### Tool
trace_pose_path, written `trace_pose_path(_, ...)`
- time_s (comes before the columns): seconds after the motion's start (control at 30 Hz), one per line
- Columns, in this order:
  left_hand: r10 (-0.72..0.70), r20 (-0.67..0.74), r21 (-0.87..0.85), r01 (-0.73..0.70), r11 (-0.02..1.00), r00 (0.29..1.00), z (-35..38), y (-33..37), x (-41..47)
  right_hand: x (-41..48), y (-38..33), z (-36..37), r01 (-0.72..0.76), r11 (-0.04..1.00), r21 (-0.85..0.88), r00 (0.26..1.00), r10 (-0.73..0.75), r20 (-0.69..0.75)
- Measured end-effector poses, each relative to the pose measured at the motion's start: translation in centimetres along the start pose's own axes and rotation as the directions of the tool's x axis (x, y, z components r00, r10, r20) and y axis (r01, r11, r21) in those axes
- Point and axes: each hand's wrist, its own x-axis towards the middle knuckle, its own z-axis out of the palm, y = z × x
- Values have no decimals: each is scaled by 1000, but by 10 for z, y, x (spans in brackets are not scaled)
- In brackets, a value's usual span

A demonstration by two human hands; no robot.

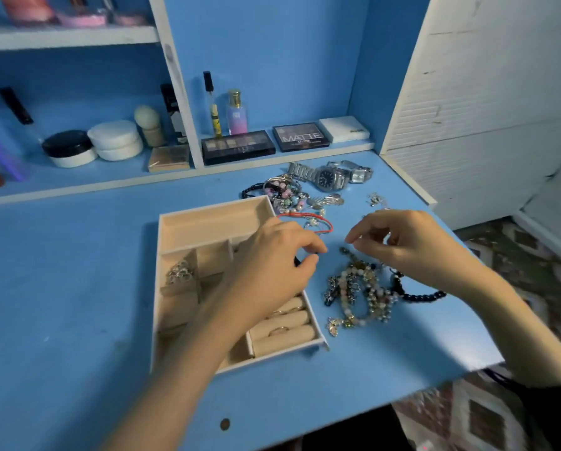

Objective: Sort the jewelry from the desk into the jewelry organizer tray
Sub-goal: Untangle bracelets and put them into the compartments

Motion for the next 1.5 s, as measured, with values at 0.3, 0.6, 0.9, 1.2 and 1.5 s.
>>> trace_pose_path(0.3, 28, 266, 181, -79, 980, 964, 12, 15, 10, -10, 8, -4, -16, 1000, 11, 1000, 16, 3)
trace_pose_path(0.6, 28, 251, 217, -85, 972, 968, 13, 20, 11, -7, 12, 1, -16, 999, 43, 1000, 16, -4)
trace_pose_path(0.9, -31, 18, -108, 32, 994, 999, 2, 23, 11, -7, 9, -1, -15, 999, 52, 1000, 14, 13)
trace_pose_path(1.2, -90, -175, -418, 9, 909, 980, -21, 34, 15, -6, 6, -6, 31, 990, -134, 974, 1, 228)
trace_pose_path(1.5, -79, -254, -504, -62, 862, 964, -41, 39, 13, -1, 6, 10, 89, 960, -265, 980, -37, 194)
